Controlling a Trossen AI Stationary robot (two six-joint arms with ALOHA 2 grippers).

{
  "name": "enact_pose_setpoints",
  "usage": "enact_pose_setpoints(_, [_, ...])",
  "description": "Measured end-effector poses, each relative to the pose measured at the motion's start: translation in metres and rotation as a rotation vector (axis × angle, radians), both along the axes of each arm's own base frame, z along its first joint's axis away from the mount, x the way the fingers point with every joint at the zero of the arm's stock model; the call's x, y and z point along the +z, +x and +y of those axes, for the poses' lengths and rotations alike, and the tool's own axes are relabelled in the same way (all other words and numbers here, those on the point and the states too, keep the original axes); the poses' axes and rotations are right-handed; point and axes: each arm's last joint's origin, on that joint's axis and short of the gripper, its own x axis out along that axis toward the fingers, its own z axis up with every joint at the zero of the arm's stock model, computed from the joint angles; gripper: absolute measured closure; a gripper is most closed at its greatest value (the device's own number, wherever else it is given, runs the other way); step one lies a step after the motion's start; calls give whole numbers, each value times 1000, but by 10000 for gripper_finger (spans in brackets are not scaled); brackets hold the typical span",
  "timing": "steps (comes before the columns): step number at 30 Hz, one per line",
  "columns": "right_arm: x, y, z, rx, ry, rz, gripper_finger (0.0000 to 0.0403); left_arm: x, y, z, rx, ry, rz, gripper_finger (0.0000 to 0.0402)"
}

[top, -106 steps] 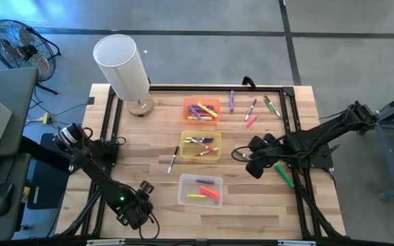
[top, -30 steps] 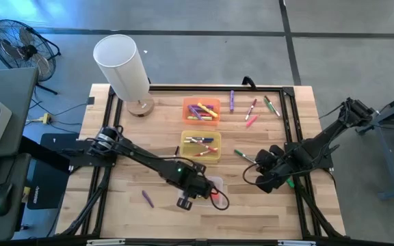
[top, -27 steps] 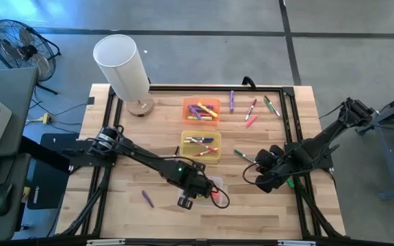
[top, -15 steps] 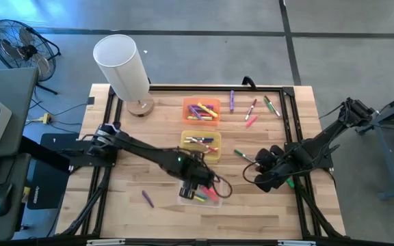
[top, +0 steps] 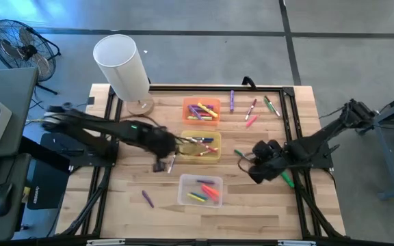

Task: Pick & Place Markers
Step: Put the brown marker pen into the yellow bin

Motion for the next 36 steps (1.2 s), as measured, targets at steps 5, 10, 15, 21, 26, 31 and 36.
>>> enact_pose_setpoints(5, [3,20,-40,-94,-23,-22,403,-12,-66,26,93,-45,-160,398])
enact_pose_setpoints(10, [2,28,-109,-268,-13,12,403,-20,-109,45,197,-33,-317,400])
enact_pose_setpoints(15, [-9,12,-179,-417,53,113,402,-18,-131,53,251,-1,-428,401])
enact_pose_setpoints(21, [-25,-18,-240,-596,84,198,403,-12,-133,61,249,74,-506,401])
enact_pose_setpoints(26, [-19,-24,-280,-609,71,184,402,-9,-132,67,274,84,-537,401])
enact_pose_setpoints(31, [4,-3,-318,-499,-41,192,402,-9,-132,71,327,71,-540,401])
enact_pose_setpoints(36, [7,11,-346,-434,-107,344,402,-8,-132,72,395,30,-563,401])
